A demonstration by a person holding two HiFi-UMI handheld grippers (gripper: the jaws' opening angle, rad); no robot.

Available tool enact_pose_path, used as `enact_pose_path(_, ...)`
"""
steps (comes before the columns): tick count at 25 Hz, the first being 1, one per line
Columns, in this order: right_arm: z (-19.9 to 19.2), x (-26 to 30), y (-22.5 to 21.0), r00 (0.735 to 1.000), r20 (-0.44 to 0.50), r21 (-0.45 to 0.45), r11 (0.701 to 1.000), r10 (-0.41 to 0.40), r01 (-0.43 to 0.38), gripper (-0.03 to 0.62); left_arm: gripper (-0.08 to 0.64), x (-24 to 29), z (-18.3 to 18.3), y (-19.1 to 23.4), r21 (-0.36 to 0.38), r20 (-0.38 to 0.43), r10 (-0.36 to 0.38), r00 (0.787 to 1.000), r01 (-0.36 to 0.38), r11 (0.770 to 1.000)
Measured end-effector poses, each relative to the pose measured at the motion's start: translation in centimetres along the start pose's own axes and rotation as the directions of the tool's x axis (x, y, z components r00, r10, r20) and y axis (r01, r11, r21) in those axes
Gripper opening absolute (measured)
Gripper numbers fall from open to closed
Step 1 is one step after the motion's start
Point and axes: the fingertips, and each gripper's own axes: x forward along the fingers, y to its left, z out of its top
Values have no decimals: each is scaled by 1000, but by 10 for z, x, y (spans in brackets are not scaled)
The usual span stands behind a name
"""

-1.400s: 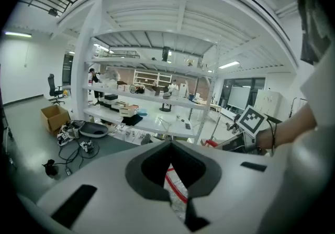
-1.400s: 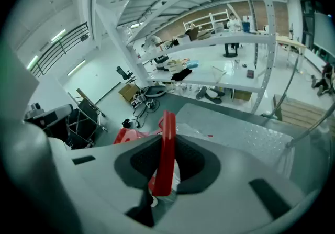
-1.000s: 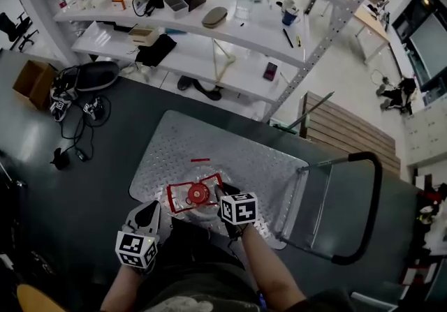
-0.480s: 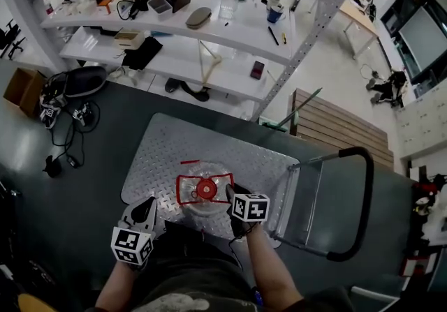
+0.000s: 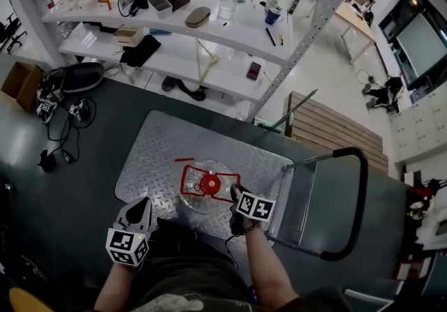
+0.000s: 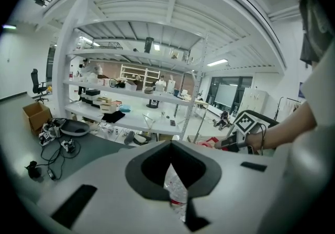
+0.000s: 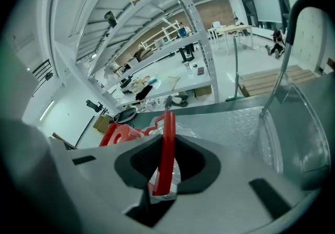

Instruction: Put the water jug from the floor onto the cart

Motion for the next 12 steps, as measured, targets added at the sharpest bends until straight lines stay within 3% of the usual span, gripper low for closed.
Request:
enact_pose_path(7,-5,-6,10,994,101,35,998,52,-55,60,5,-26,-21,3,-34,1,38,999,-38,999)
enact_pose_path(12,-14,-18,17,990,111,4,996,89,-90,132,5,-49,-28,15,-52,-1,63,998,-62,997)
